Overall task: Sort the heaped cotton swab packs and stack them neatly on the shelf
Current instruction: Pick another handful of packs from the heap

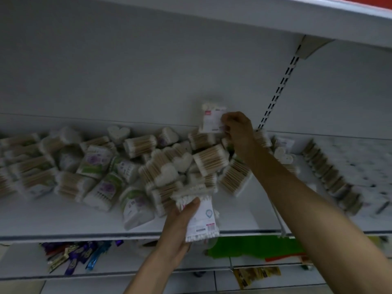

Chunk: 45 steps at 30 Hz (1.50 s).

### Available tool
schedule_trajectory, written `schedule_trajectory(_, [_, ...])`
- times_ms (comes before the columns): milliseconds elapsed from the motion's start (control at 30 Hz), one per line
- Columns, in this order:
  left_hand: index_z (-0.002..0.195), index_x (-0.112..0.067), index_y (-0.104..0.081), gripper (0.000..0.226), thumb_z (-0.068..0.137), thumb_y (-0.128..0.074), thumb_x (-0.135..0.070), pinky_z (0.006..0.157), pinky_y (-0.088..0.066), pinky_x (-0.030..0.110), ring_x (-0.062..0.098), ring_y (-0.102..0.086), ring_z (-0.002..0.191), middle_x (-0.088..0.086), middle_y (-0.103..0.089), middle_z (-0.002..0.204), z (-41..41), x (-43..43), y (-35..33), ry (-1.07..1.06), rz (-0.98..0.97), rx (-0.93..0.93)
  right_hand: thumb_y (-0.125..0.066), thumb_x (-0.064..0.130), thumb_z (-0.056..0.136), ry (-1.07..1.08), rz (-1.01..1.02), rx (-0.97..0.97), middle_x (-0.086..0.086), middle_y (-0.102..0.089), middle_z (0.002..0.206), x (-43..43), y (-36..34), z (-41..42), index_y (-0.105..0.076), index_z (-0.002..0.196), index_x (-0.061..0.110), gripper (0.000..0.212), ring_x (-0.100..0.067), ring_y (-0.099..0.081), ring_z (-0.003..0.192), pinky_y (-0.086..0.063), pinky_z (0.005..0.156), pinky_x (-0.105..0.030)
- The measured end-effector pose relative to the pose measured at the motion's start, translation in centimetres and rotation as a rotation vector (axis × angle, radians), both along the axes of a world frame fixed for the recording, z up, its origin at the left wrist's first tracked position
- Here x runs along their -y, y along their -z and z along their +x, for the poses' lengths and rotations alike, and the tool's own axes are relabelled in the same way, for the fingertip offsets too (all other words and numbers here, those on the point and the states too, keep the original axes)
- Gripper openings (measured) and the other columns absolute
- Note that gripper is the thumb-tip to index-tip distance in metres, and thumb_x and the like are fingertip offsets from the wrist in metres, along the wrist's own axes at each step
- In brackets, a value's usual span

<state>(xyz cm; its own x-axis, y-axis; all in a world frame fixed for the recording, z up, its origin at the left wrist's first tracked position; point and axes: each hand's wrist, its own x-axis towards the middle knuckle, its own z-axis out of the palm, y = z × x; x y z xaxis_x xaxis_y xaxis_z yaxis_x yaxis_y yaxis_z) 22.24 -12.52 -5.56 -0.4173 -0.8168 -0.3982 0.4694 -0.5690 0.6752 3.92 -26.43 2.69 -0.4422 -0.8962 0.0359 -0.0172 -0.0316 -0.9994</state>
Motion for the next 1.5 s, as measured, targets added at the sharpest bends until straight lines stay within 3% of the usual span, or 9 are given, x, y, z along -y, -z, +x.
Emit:
schedule_trajectory(167, [0.128,-0.007,-0.056,0.059,0.074,-0.064,-0.029,0.080,-0.058,0.047,0.035,-0.066,0.103,0.017,-0.068,0.115,-0.6,0.9,0.7,0.017,0.013,0.025,-0.039,0.011,0.101,-0.012,-0.015,0.347,-0.006,-0.053,0.084,-3.2,1.2,-0.1,-0.050,0.086,0.015,0.019,-0.018,-0.056,0.073,-0.052,0.066,-0.034])
schedule_trajectory(333, [0.131,-0.012,-0.054,0.066,0.070,-0.068,-0.034,0.073,-0.059,0.034,0.025,-0.068,0.103,0.008,-0.070,0.116,-1.9,1.7,0.8,-0.003,-0.048,0.107,-0.042,0.011,0.100,-0.001,-0.047,-0.262,0.000,-0.048,0.075,-5.0,3.9,0.9,-0.044,0.080,0.021,0.023,-0.009,-0.046,0.066,-0.043,0.056,-0.019])
schedule_trajectory(433, [0.128,-0.014,-0.056,0.061,0.070,-0.068,-0.032,0.072,-0.059,0.032,0.021,-0.070,0.098,0.005,-0.070,0.114,-2.3,1.8,1.0,-0.010,-0.080,0.143,-0.042,0.013,0.100,-0.025,0.009,-0.373,0.001,-0.043,0.070,-5.8,5.2,1.3,-0.041,0.076,0.021,0.025,-0.009,-0.041,0.063,-0.037,0.058,-0.022])
schedule_trajectory(533, [0.128,-0.017,-0.056,0.062,0.071,-0.069,-0.035,0.083,-0.057,0.041,0.024,-0.068,0.102,0.004,-0.070,0.117,-1.6,1.7,1.3,0.002,-0.094,0.149,-0.038,0.011,0.101,0.032,0.037,-0.217,-0.002,-0.043,0.071,-6.4,5.6,0.6,-0.040,0.076,0.018,0.026,-0.013,-0.043,0.066,-0.041,0.060,-0.026])
schedule_trajectory(700, [0.133,-0.015,-0.053,0.058,0.079,-0.062,-0.033,0.081,-0.058,0.040,0.026,-0.067,0.106,0.007,-0.068,0.120,-0.7,1.7,1.3,-0.001,-0.104,0.069,-0.041,0.016,0.101,0.232,0.001,0.047,-0.001,-0.049,0.079,-7.7,5.6,0.4,-0.045,0.080,0.021,0.022,-0.014,-0.050,0.074,-0.047,0.063,-0.028])
schedule_trajectory(933, [0.132,-0.019,-0.053,0.054,0.081,-0.060,-0.034,0.078,-0.058,0.034,0.022,-0.066,0.108,0.004,-0.067,0.122,-0.5,1.9,1.6,-0.004,-0.098,0.064,-0.048,0.021,0.100,0.332,-0.031,0.080,-0.009,-0.060,0.086,-10.4,7.1,1.1,-0.053,0.082,0.021,0.019,-0.022,-0.057,0.079,-0.049,0.069,-0.037])
schedule_trajectory(1200, [0.119,-0.021,-0.059,0.045,0.075,-0.063,-0.029,0.075,-0.059,0.035,0.020,-0.070,0.097,0.004,-0.071,0.113,-2.3,0.6,2.1,-0.192,-0.076,0.092,-0.045,0.019,0.101,0.295,-0.051,0.091,0.001,-0.057,0.082,-11.1,8.2,1.2,-0.054,0.085,0.021,0.018,-0.007,-0.053,0.072,-0.044,0.064,-0.022])
schedule_trajectory(1333, [0.130,-0.018,-0.054,0.059,0.074,-0.064,-0.031,0.092,-0.054,0.041,0.022,-0.067,0.106,0.004,-0.068,0.119,-2.3,-0.2,0.7,-0.312,-0.137,0.136,-0.046,0.017,0.100,0.264,-0.126,0.033,0.007,-0.055,0.076,-11.1,6.5,0.9,-0.055,0.084,0.019,0.018,0.006,-0.050,0.061,-0.042,0.058,-0.011])
schedule_trajectory(1500, [0.125,-0.014,-0.058,0.053,0.074,-0.064,-0.030,0.088,-0.056,0.036,0.020,-0.068,0.102,0.001,-0.071,0.112,-0.9,-0.8,-2.2,-0.504,-0.255,0.262,-0.052,0.018,0.097,0.074,-0.170,-0.020,0.011,-0.061,0.075,-11.5,3.4,2.9,-0.060,0.083,0.019,0.017,0.000,-0.055,0.069,-0.045,0.062,-0.013])
